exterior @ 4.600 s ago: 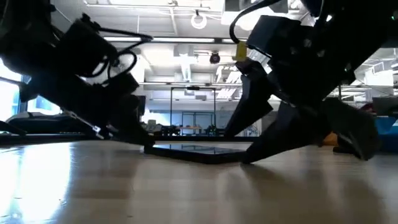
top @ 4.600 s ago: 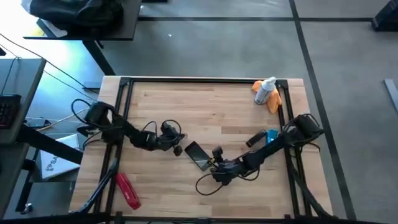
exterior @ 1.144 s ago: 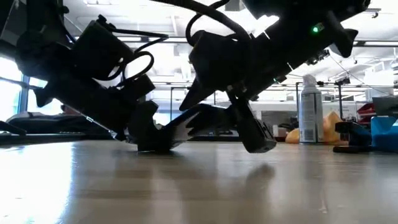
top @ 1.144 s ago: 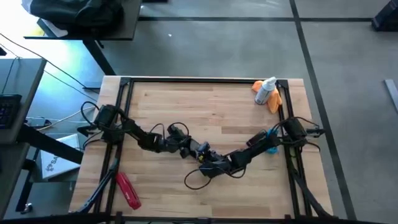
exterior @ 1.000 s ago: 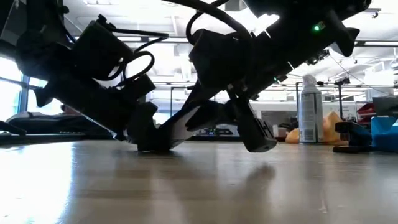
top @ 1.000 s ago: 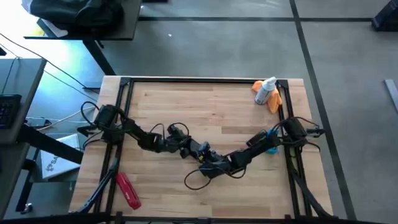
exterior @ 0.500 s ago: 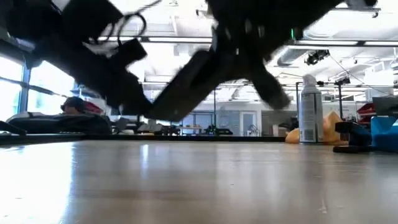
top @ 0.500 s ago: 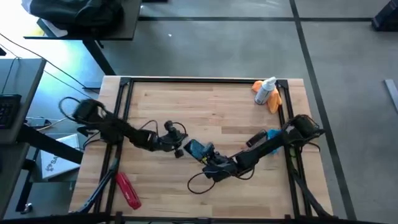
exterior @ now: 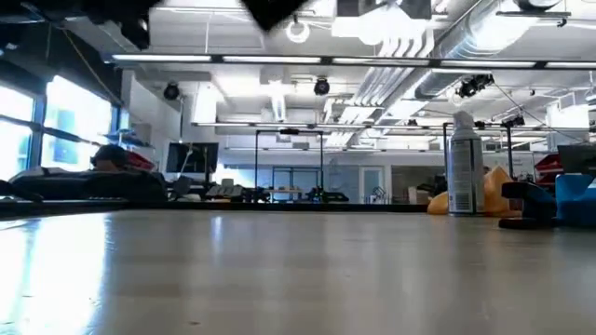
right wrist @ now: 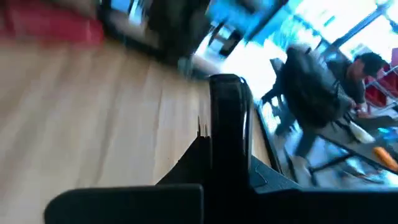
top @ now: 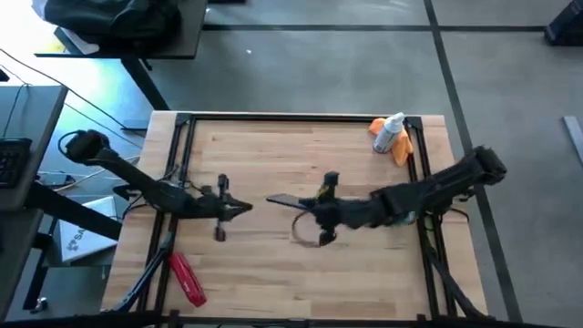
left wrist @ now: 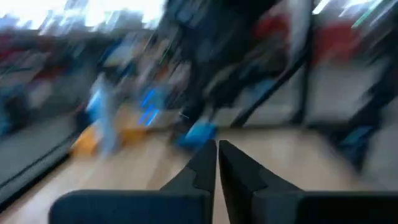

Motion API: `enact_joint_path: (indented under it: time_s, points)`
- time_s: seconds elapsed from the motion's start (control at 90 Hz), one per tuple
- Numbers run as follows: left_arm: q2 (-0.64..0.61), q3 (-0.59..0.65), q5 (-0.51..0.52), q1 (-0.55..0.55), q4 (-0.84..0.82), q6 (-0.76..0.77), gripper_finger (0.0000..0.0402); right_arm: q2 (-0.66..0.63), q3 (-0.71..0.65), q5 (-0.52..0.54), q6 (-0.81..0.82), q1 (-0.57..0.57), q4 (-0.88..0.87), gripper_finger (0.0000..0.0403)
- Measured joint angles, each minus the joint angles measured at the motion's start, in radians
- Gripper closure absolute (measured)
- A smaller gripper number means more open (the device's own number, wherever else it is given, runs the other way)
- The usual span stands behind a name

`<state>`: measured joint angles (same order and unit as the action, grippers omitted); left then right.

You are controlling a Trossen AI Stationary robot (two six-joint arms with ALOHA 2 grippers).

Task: Apply microfiber cloth
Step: Spray the cellphone using the spray bottle

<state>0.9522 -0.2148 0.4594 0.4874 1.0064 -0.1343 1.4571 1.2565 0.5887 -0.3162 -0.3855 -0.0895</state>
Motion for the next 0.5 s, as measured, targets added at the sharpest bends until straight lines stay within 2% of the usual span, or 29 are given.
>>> enact_joint_path:
  time_s: [0.122,0.278,0.4,0.5]
  points:
    - [0.003,0.065,-0.042,-0.015,0.252,-0.061,0.0355,-0.049,0.001,-0.090,-0.024,0.001,0.164,0.0402]
    - [0.041,0.045,-0.164,-0.054,0.460,-0.157,0.0293,-0.044,0.001,-0.206,-0.008,0.026,0.372,0.0402]
    - [0.063,-0.025,-0.257,-0.074,0.527,-0.265,0.0248,-0.013,0.001,-0.292,0.027,0.059,0.526,0.0402]
    - [0.081,-0.099,-0.275,-0.085,0.525,-0.319,0.0229,0.022,0.000,-0.378,0.047,0.088,0.651,0.0402]
